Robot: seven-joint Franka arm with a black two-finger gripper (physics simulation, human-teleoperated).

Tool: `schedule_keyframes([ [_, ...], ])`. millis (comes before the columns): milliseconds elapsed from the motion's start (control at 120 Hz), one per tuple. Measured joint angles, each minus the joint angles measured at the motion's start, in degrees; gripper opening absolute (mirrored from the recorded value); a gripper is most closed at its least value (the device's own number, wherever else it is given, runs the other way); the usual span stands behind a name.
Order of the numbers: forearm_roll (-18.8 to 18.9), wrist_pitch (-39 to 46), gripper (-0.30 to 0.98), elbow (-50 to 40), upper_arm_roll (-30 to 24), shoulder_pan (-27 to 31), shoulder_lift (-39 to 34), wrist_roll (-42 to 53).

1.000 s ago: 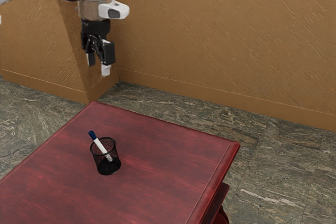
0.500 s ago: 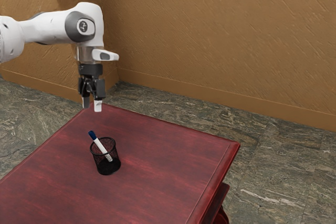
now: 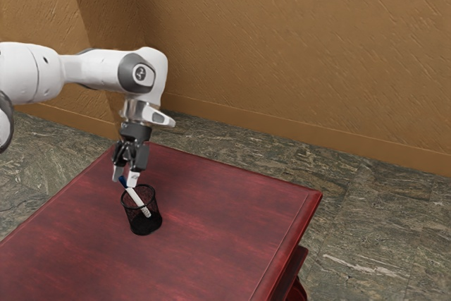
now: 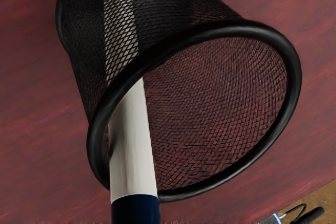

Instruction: Take the marker out of the pen holder and place it to the left of the pen holder.

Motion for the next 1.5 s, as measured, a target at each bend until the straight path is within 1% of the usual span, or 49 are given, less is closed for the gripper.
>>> schedule_keyframes([
  [92,0.3,-0.3,0.68,0.0,0.0,-0.2,0.7,-0.7],
  [142,0.4,-0.4,0.63,0.0,0.0,-0.3,1.2,-1.2],
  [192,0.4,-0.5,0.54,0.0,0.0,-0.4,1.4,-1.7],
  [300,0.5,-0.7,0.29,0.0,0.0,-0.5,1.6,-2.6],
  [367,0.5,-0.7,0.17,0.1,0.0,-0.5,1.5,-3.1],
  [442,0.5,-0.8,0.07,0.3,0.0,-0.7,1.4,-3.7],
  [525,0.5,-0.8,0.01,0.4,-0.1,-0.7,1.1,-4.3],
  [775,0.5,-0.6,-0.06,-0.6,-0.3,0.4,-3.3,-6.1],
  [958,0.5,-0.5,-0.08,-3.0,-0.6,2.7,-10.2,-6.8],
  [1033,0.5,-0.5,-0.08,-3.7,-0.7,4.2,-11.9,-7.0],
  [1167,0.5,-0.4,-0.08,-4.1,-0.7,7.4,-12.1,-7.3],
  [1325,0.5,-0.4,-0.08,-4.9,-0.4,10.2,-9.6,-7.6],
  [1500,0.5,-0.3,-0.07,-5.7,-0.3,11.4,-8.7,-7.8],
])
